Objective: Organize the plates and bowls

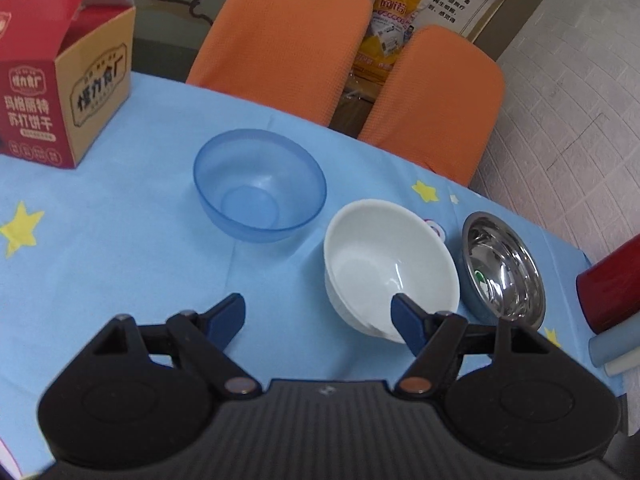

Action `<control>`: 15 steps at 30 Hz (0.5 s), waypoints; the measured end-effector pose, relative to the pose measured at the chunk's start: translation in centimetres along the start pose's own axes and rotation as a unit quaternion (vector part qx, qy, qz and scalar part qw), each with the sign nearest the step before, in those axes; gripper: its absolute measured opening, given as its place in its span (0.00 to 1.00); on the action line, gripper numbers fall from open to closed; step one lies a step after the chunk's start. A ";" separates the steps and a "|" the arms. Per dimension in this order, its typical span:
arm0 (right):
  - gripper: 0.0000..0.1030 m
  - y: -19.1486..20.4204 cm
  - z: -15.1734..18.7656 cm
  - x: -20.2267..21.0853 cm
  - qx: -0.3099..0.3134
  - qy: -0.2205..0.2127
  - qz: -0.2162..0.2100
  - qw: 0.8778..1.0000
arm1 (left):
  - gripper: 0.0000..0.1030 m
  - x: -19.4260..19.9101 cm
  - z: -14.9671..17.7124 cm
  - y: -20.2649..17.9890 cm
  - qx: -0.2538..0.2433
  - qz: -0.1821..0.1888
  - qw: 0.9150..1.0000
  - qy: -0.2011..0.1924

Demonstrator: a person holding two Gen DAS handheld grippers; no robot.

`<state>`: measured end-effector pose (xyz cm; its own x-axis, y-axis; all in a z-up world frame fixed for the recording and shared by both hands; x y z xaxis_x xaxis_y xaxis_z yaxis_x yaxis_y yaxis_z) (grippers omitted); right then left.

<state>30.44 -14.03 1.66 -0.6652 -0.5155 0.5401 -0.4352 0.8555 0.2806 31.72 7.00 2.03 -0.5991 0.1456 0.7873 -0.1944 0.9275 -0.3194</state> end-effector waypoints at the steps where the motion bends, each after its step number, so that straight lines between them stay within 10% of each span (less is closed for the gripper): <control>1: 1.00 -0.1 -0.1 -0.5 -0.003 0.004 -0.004 1.000 | 0.71 -0.4 -0.1 -0.1 0.004 0.003 1.000 0.006; 15: 1.00 -1.1 -0.2 -3.9 -0.013 0.055 -0.055 0.997 | 0.71 -4.2 -0.8 -0.5 -0.012 -0.037 0.998 0.043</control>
<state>33.61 -12.92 -0.62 -0.5425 -0.5996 0.5883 -0.4849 0.7954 0.3635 34.93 6.15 -0.71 -0.5145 0.1053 0.8510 -0.2155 0.9447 -0.2472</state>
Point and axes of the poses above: each gripper's, at about its wrist camera, not at the fingertips, and x roughly against the way its jaws point, y to its left, z to its underside, the point moved 1 cm from there along -x, roughly the way its jaws point, and after that the axes turned 5 degrees about -z, right-handed, at the moved point
